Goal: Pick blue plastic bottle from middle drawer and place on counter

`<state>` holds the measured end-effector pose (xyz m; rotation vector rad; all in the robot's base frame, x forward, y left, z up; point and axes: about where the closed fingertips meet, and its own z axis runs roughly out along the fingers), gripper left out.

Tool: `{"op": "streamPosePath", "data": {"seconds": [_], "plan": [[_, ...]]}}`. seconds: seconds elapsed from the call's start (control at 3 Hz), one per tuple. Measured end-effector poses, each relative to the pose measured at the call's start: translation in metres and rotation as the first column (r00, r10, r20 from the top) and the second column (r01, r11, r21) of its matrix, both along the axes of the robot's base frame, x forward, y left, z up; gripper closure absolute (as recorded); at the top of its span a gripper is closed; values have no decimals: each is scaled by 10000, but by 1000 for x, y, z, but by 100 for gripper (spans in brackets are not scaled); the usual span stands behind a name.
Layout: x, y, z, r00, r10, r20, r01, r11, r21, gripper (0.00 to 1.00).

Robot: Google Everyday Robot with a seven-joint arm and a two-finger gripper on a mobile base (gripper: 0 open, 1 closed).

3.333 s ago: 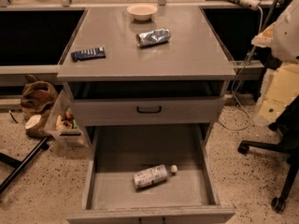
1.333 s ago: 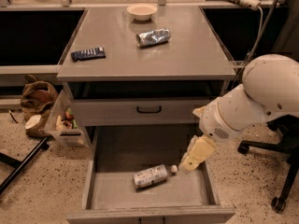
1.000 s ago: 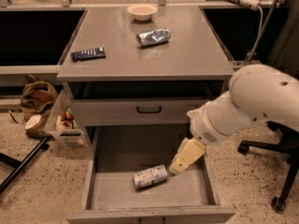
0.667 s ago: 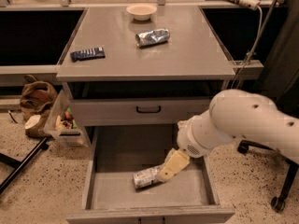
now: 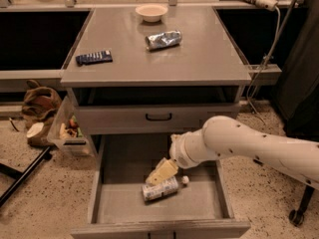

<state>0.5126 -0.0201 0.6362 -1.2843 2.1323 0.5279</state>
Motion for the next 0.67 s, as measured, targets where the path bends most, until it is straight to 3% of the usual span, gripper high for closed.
{"op": "streamPosePath", "data": {"seconds": [0.33,0.67], "plan": [[0,0,1,10000,3,14,-3,10000,-10,0],[11,6,-31,9985,473,-269,-470,9988,119,0]]}}
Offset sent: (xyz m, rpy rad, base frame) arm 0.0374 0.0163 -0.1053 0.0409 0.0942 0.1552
